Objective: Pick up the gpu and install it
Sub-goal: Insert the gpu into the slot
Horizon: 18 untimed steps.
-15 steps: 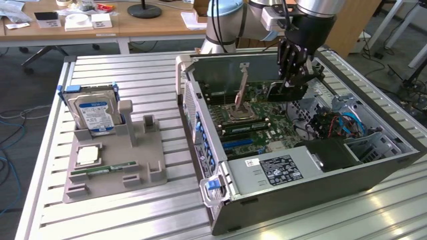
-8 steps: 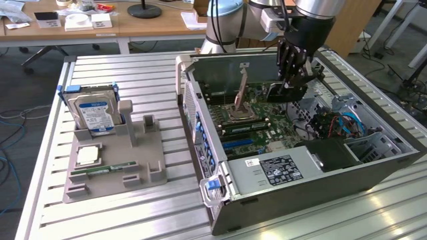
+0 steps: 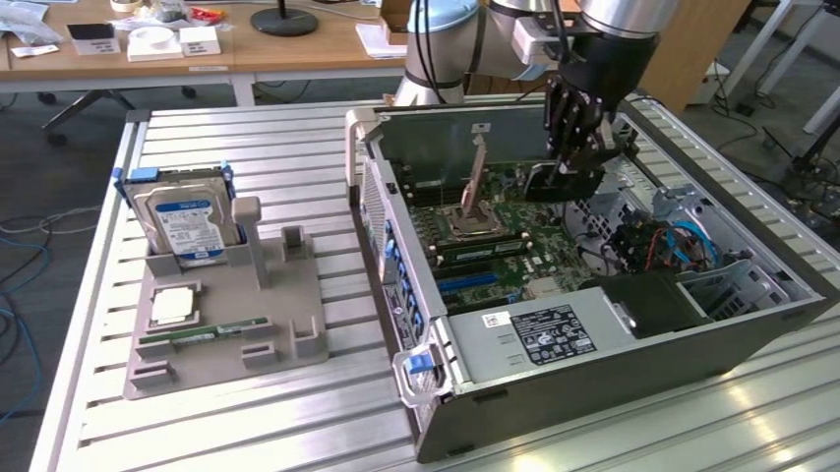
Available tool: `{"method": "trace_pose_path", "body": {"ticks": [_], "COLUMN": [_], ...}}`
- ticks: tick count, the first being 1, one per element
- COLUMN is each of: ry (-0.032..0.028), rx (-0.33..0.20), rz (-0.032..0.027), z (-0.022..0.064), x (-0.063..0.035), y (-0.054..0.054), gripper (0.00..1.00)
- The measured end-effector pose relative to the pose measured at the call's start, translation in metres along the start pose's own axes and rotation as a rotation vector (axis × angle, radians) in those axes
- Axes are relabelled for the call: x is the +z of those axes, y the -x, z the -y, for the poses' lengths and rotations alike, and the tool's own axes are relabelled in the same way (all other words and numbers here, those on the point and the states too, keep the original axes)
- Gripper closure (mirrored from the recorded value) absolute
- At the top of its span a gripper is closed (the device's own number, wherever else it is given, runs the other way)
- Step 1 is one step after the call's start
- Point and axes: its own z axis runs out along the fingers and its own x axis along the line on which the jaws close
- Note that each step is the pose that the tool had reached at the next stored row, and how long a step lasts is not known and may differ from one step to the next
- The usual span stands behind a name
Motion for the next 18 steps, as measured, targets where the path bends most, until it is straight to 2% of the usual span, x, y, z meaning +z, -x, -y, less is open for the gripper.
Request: {"method": "trace_pose_path", "body": {"ticks": [10,18], "ry": [0.0001,0.0001], "rx": [0.0,0.0], "rz": [-0.0005,-0.0004], "z": [-0.0015,-0.0016], "x": [0.007,0.0074], "y": [-0.0005,-0.0005], "gripper": [0.73,0.73]}}
